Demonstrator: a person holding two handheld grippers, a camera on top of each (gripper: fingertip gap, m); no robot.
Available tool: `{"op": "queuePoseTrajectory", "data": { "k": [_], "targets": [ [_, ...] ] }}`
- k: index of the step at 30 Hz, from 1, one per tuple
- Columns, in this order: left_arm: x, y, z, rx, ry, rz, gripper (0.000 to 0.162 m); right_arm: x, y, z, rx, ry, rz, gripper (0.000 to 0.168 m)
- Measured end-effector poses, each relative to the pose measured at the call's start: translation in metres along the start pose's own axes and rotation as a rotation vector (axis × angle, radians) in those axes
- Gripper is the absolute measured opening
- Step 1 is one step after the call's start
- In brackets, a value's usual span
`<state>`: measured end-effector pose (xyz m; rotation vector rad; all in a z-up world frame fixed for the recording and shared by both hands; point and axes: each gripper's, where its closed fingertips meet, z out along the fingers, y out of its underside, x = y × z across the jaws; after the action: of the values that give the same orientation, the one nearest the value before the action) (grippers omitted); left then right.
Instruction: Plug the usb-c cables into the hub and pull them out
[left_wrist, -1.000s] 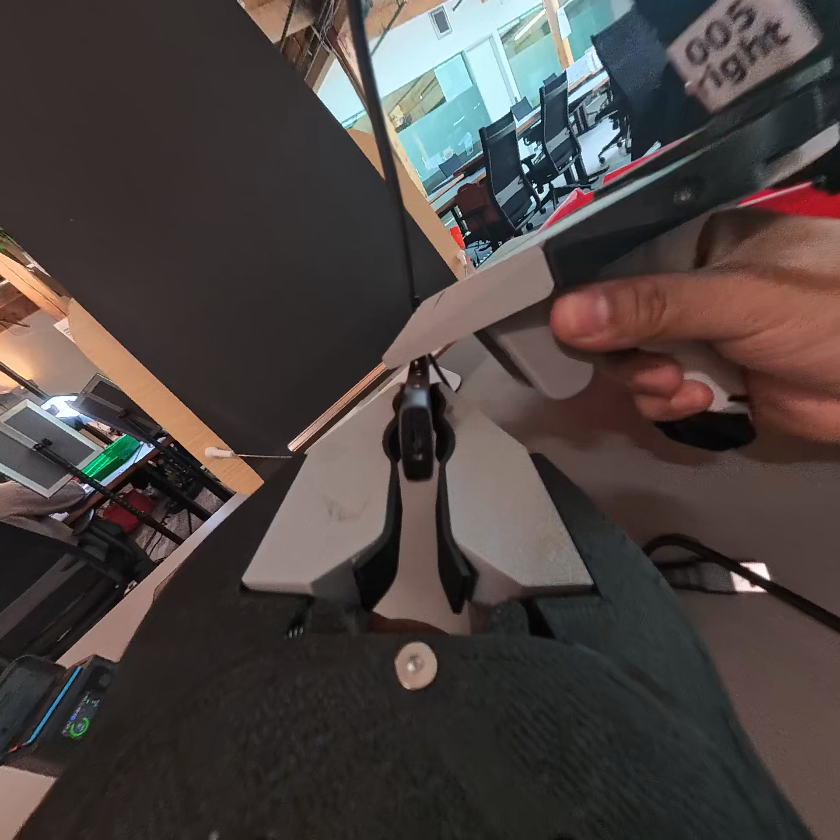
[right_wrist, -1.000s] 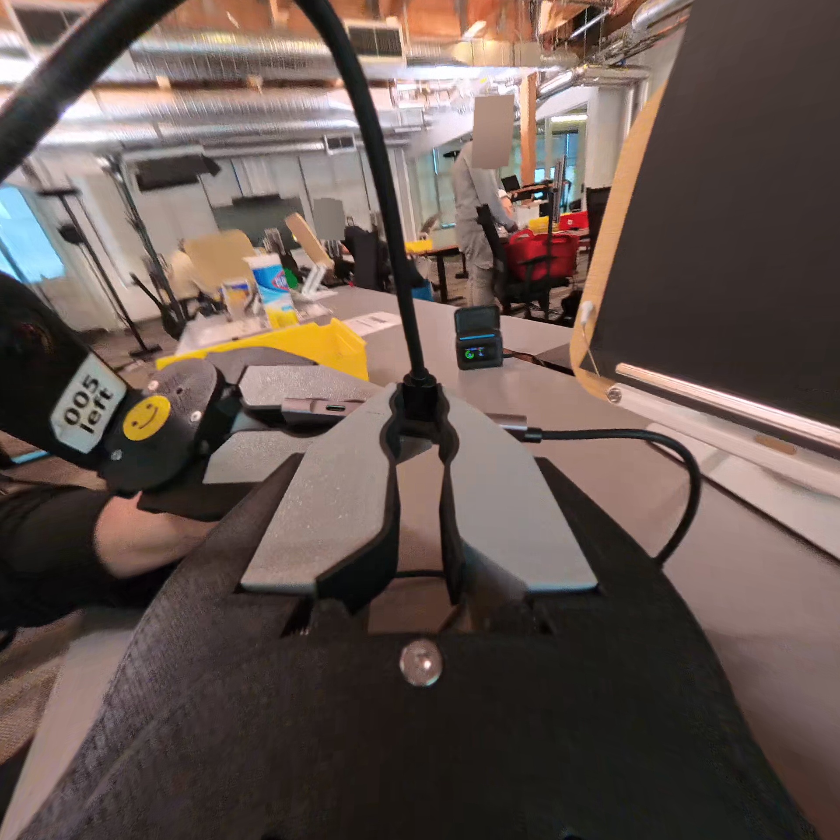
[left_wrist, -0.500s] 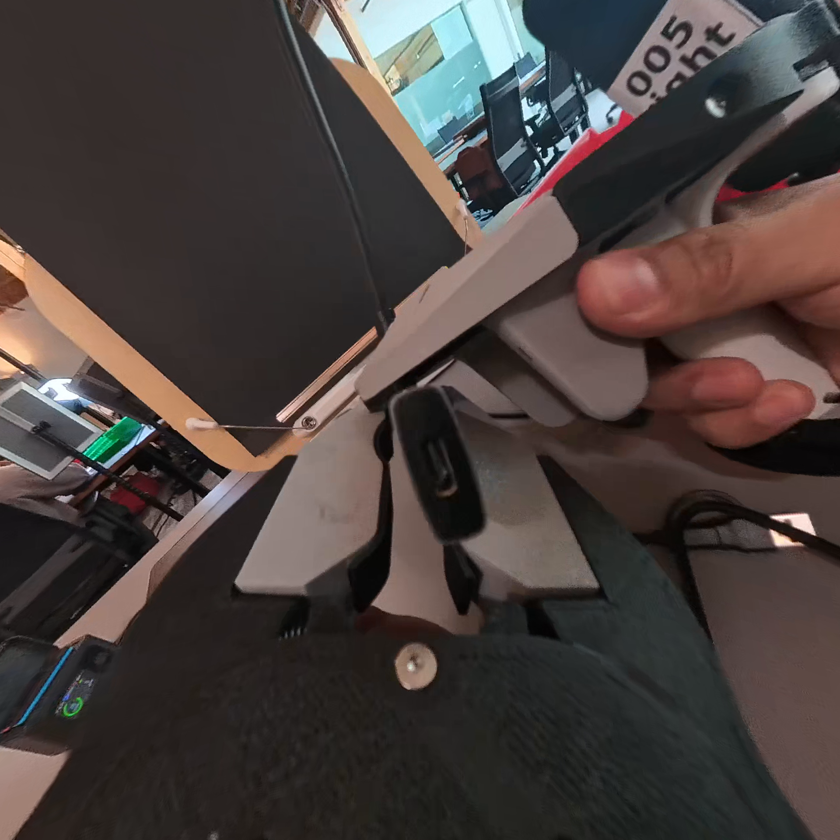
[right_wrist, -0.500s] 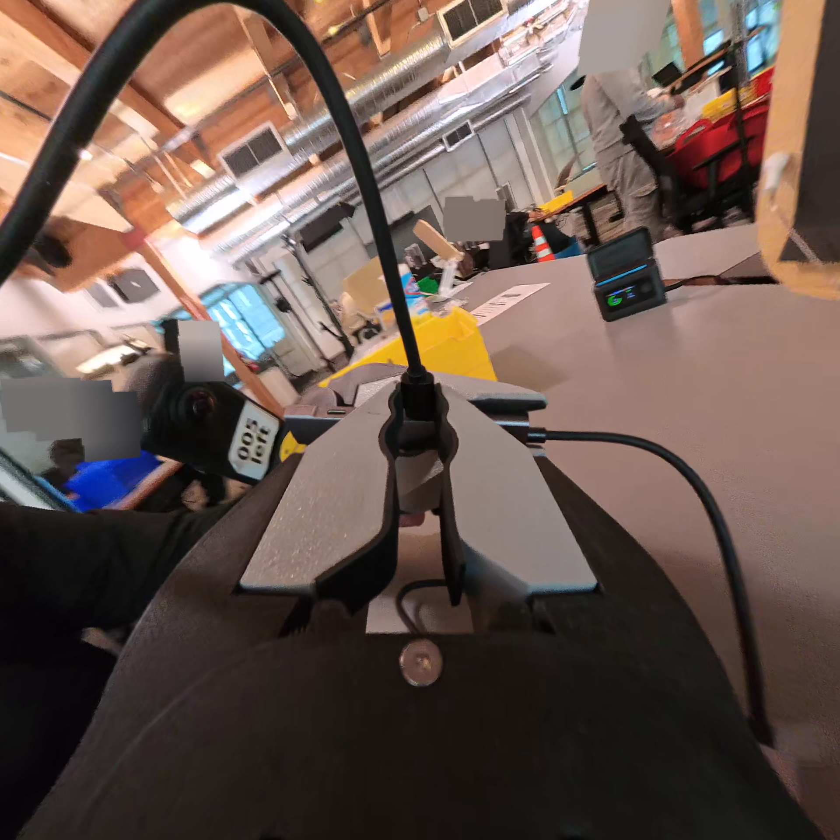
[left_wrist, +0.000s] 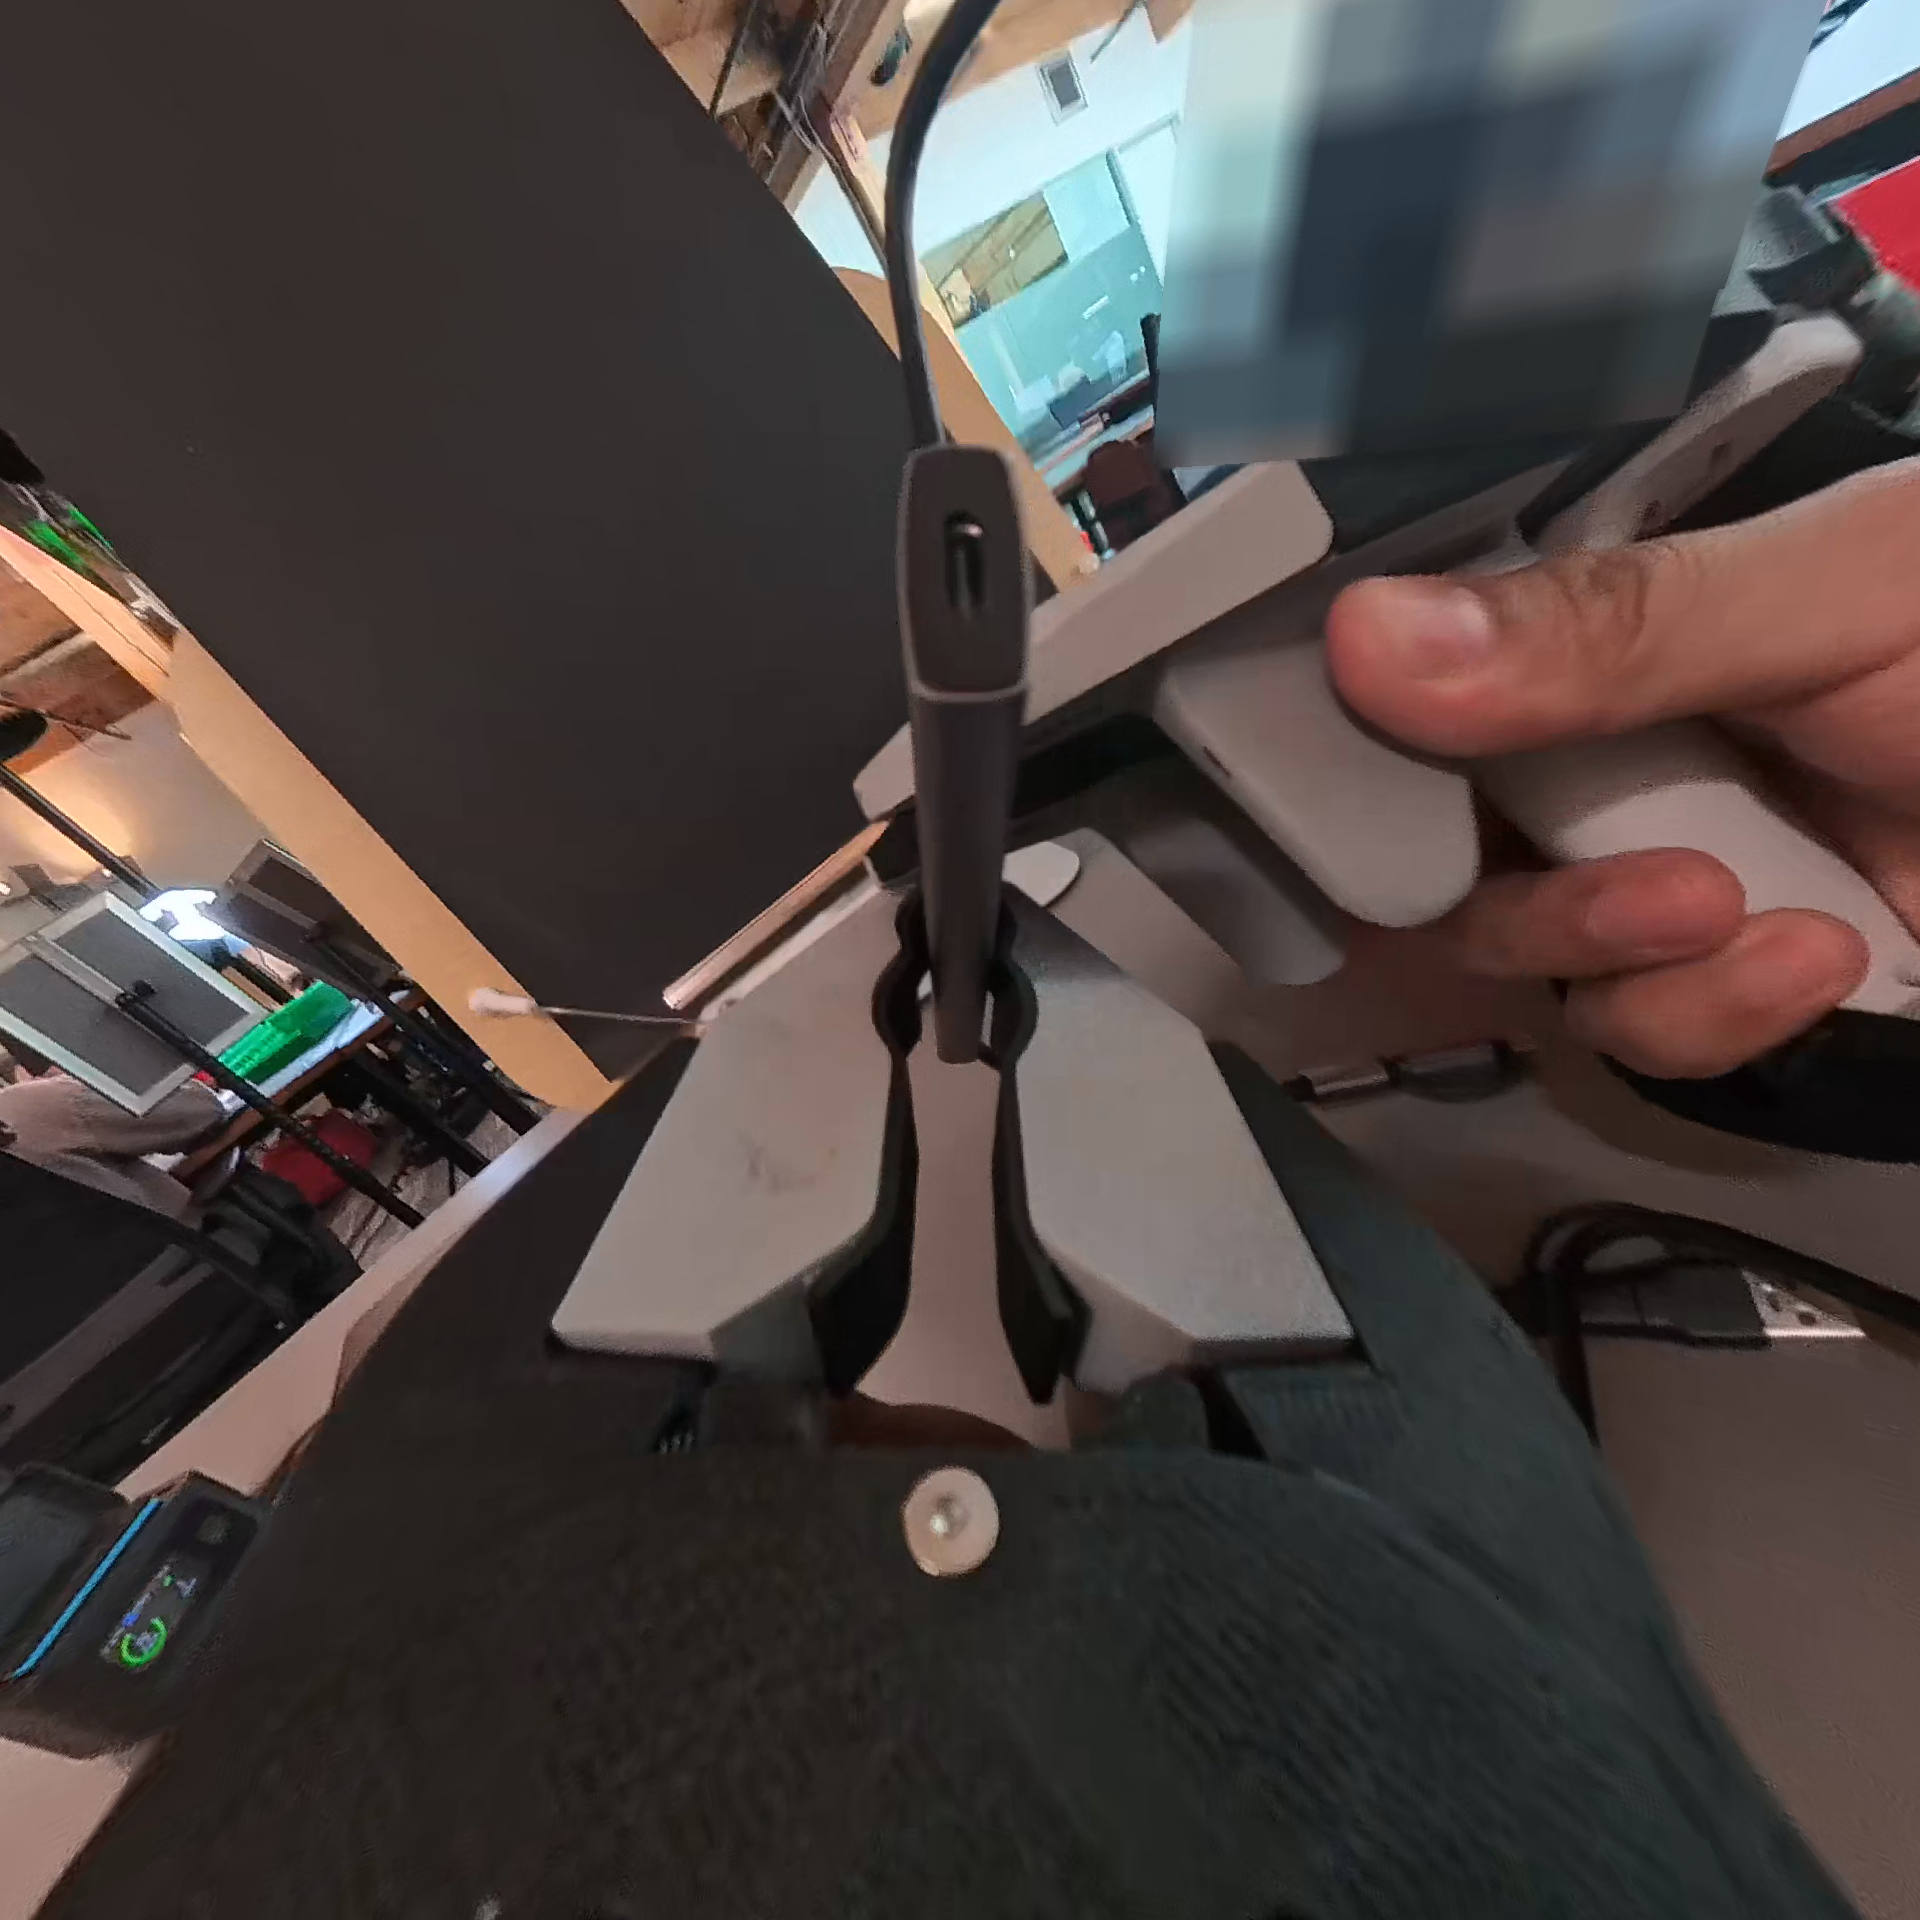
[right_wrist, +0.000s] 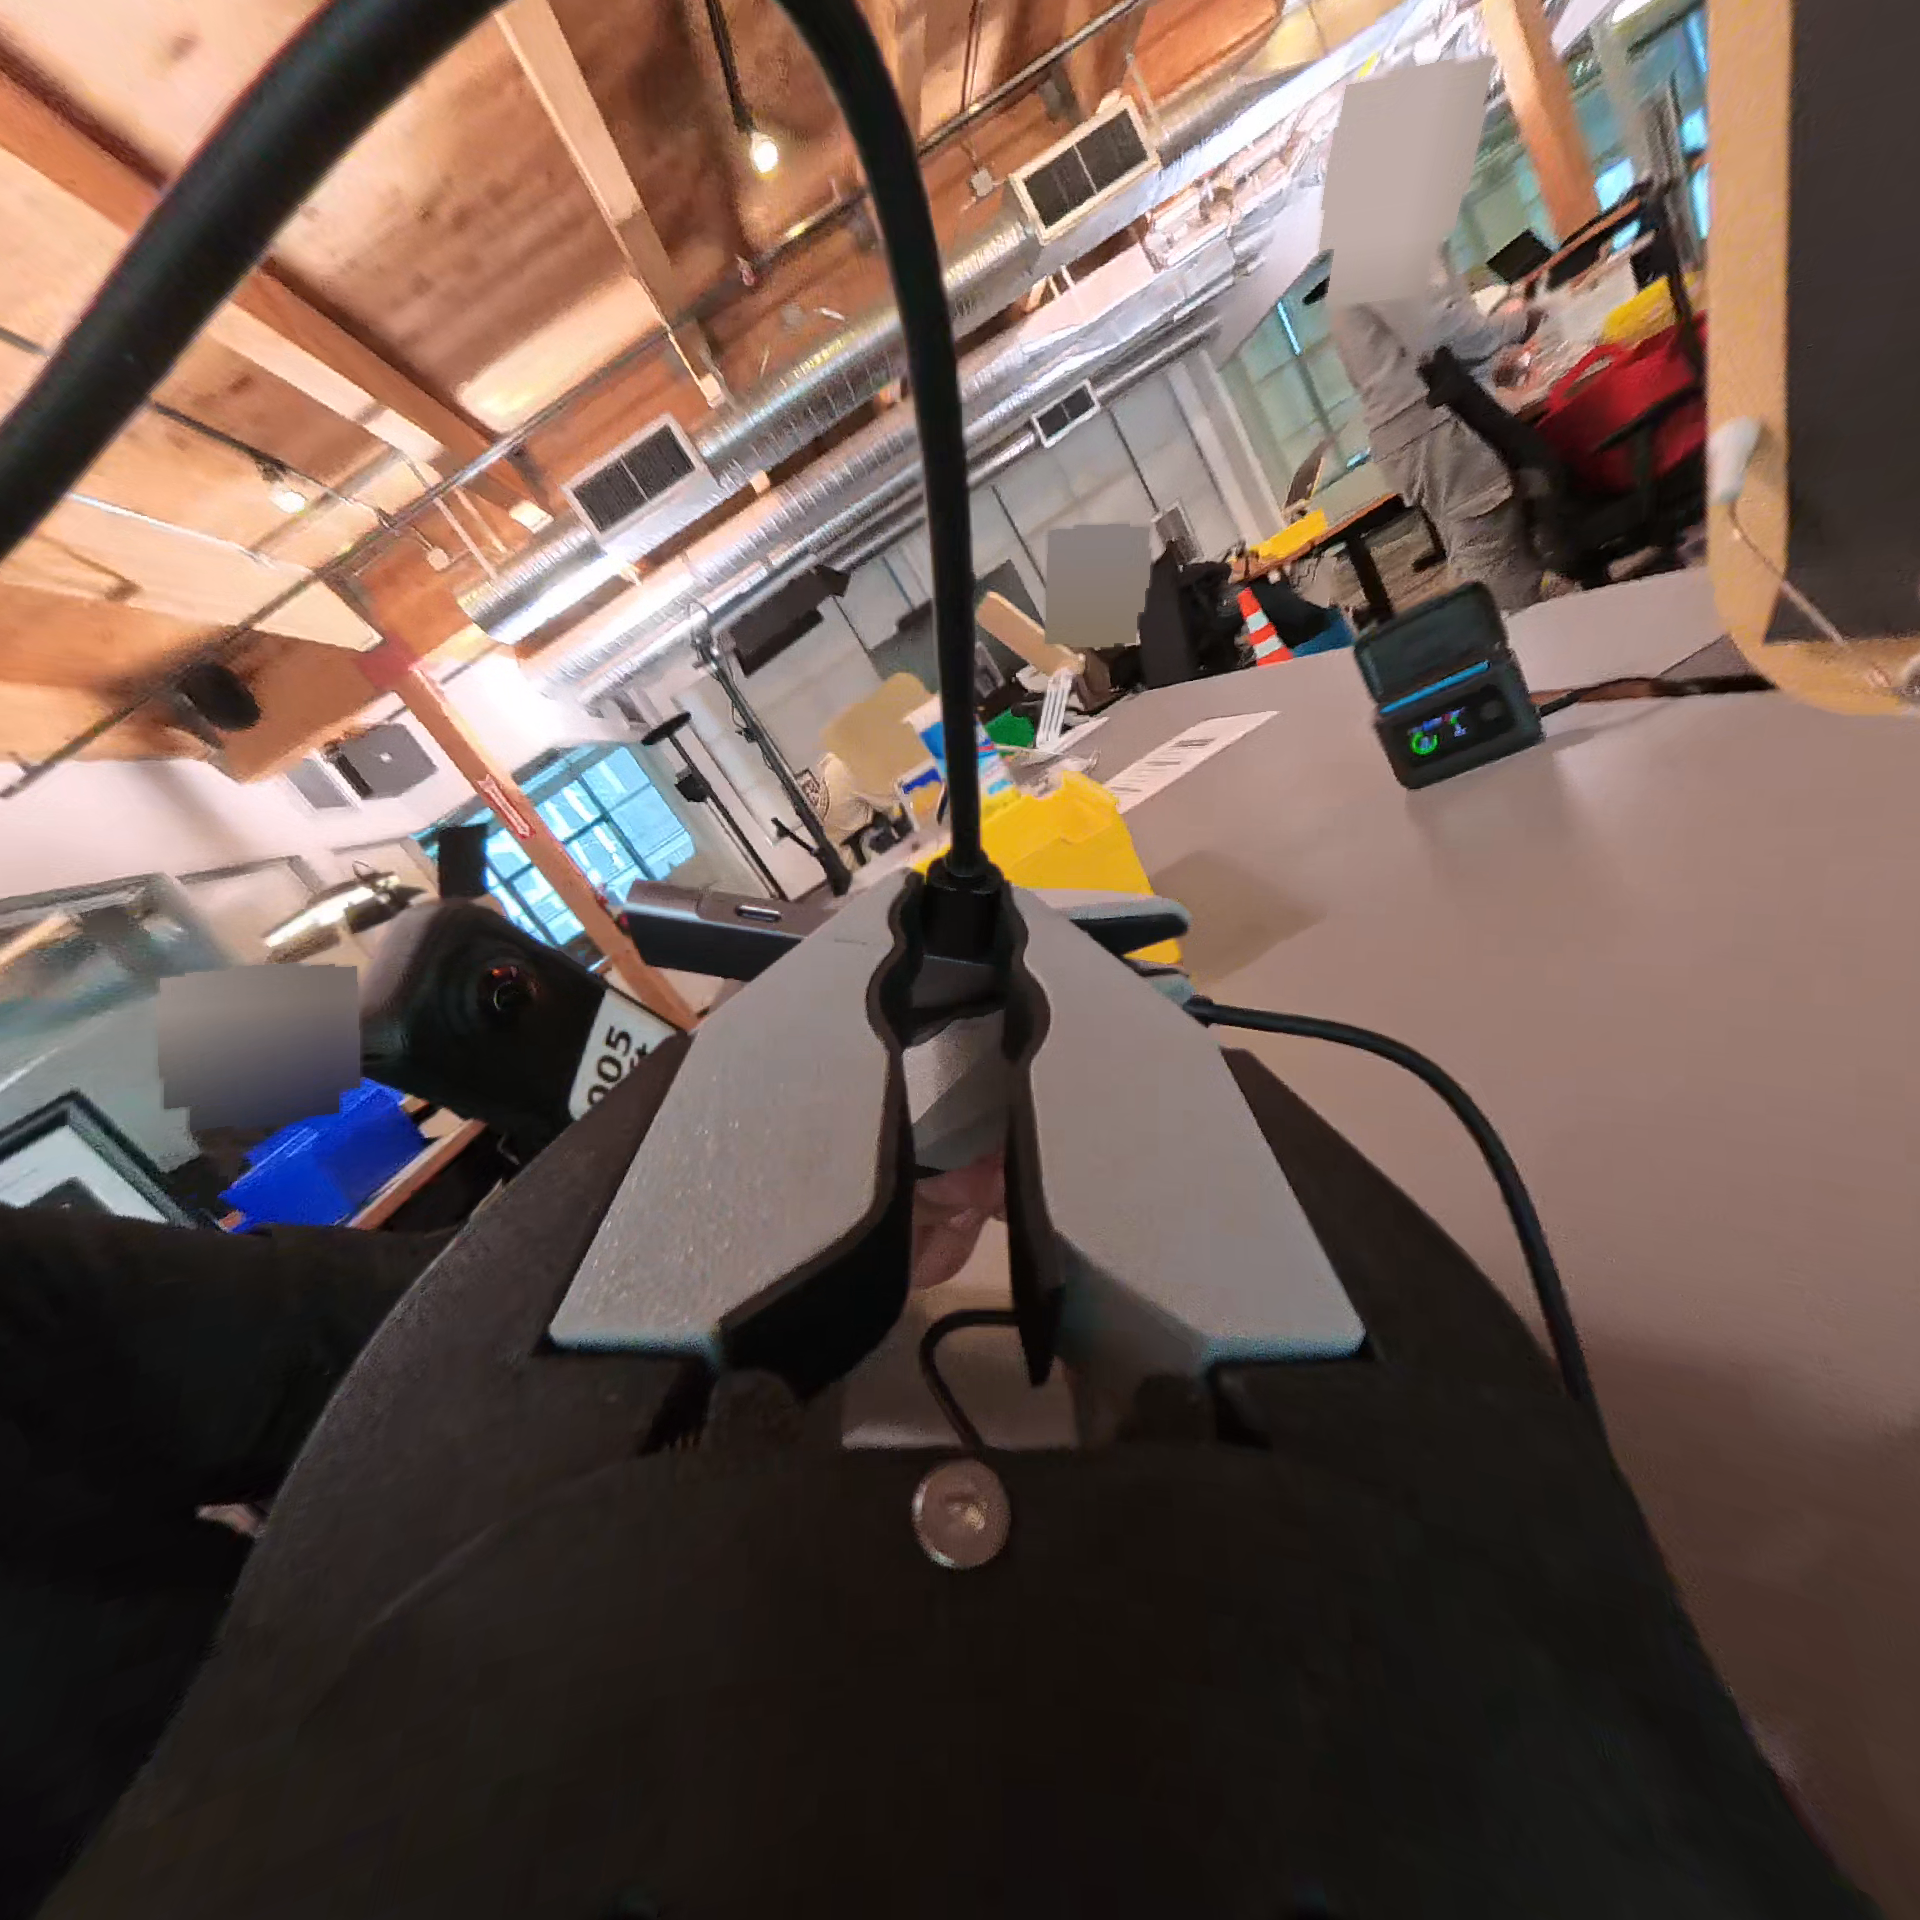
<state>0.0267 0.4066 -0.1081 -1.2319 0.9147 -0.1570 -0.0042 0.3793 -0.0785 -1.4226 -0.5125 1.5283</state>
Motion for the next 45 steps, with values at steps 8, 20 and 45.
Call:
{"op": "queuePoseTrajectory", "data": {
  "k": [8,20,45],
  "targets": [
    [0.003,-0.019,0.0,0.108,-0.043,0.051,0.007,-0.005,-0.017,-0.011,0.128,-0.005,0.051,0.01],
    [0.008,-0.025,-0.015,0.232,0.014,0.085,0.0,0.008,-0.029,-0.023,0.121,0.118,-0.1,0.009],
    [0.009,-0.035,-0.016,0.17,0.015,0.107,0.008,0.022,-0.01,-0.016,0.122,0.055,0.095,0.009]
  ]
}}
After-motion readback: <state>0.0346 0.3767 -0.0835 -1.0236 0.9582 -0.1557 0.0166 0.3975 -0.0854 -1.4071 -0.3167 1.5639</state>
